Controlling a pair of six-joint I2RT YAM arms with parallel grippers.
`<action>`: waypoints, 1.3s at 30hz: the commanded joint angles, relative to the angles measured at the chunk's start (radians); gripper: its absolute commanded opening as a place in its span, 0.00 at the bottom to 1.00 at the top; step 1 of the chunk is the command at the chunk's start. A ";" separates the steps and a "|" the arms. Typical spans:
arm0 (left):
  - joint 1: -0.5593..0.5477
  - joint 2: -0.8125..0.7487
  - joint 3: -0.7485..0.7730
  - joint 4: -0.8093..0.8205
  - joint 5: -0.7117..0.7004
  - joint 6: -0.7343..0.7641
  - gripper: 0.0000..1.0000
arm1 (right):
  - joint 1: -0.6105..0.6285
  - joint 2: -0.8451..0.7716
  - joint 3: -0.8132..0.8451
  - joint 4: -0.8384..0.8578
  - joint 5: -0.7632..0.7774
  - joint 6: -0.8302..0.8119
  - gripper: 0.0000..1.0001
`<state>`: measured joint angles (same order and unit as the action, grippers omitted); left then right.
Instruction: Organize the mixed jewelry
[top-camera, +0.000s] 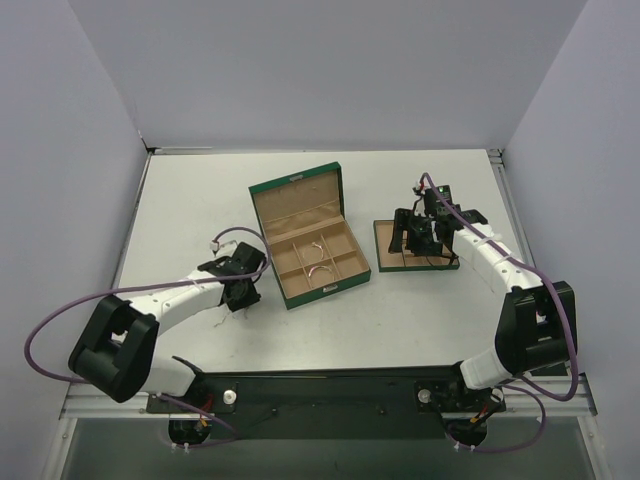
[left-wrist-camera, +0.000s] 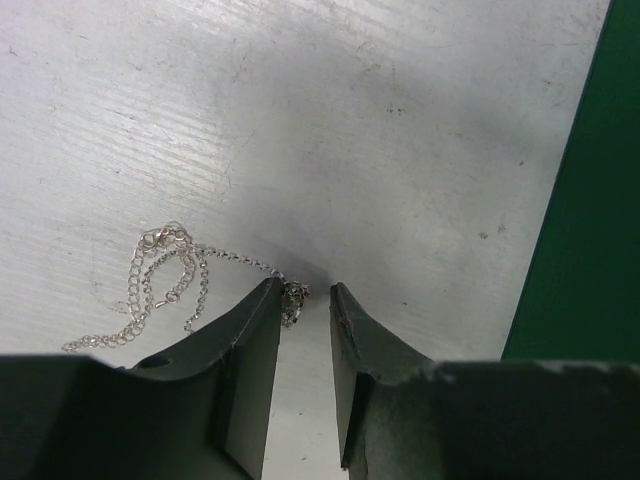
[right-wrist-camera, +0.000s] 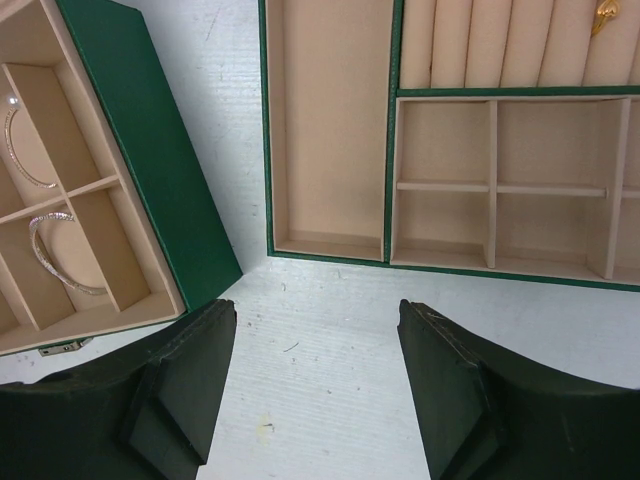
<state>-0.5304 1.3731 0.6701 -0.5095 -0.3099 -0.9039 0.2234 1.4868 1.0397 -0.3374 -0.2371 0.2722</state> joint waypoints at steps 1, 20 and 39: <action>-0.020 0.053 0.026 -0.060 0.005 0.013 0.36 | 0.002 0.006 0.002 -0.034 0.012 0.010 0.66; -0.065 0.181 0.080 -0.118 -0.035 0.034 0.23 | 0.002 -0.007 -0.030 -0.040 0.047 0.004 0.66; -0.086 -0.021 0.288 -0.178 -0.029 0.206 0.00 | 0.004 -0.112 -0.058 0.014 -0.039 -0.011 0.68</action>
<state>-0.6090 1.4971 0.8249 -0.6479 -0.3634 -0.7811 0.2234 1.4616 0.9920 -0.3435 -0.2203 0.2615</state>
